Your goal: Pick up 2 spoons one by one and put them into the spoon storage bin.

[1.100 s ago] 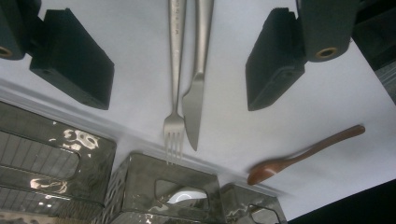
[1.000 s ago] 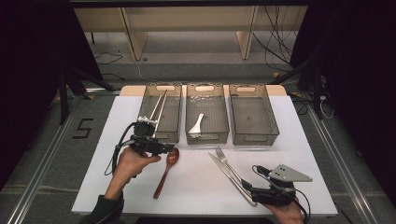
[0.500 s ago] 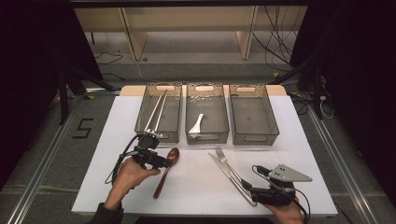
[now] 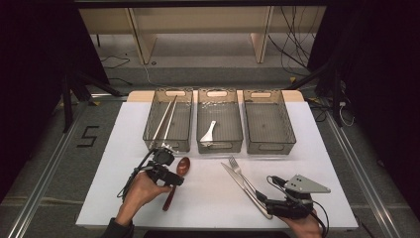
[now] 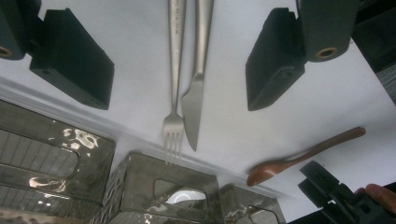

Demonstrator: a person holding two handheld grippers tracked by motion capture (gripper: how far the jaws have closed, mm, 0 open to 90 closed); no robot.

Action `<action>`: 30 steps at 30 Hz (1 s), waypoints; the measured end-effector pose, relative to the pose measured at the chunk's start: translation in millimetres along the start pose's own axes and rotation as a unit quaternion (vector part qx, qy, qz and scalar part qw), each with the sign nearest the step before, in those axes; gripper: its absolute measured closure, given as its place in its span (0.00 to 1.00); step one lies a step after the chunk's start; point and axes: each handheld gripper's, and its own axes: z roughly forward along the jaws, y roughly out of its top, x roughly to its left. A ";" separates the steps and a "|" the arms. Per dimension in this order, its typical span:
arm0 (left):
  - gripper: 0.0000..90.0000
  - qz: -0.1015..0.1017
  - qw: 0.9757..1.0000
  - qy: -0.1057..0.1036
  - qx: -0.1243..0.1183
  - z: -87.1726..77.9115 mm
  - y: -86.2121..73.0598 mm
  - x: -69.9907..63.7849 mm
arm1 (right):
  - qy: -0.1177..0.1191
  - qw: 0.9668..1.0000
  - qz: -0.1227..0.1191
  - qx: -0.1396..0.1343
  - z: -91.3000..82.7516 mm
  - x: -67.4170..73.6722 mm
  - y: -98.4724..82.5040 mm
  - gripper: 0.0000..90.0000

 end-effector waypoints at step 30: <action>0.80 0.043 0.999 0.020 0.023 18.8 -3.2 -11.3 | 0.000 1.000 0.001 0.002 0.3 -0.6 -0.4 0.27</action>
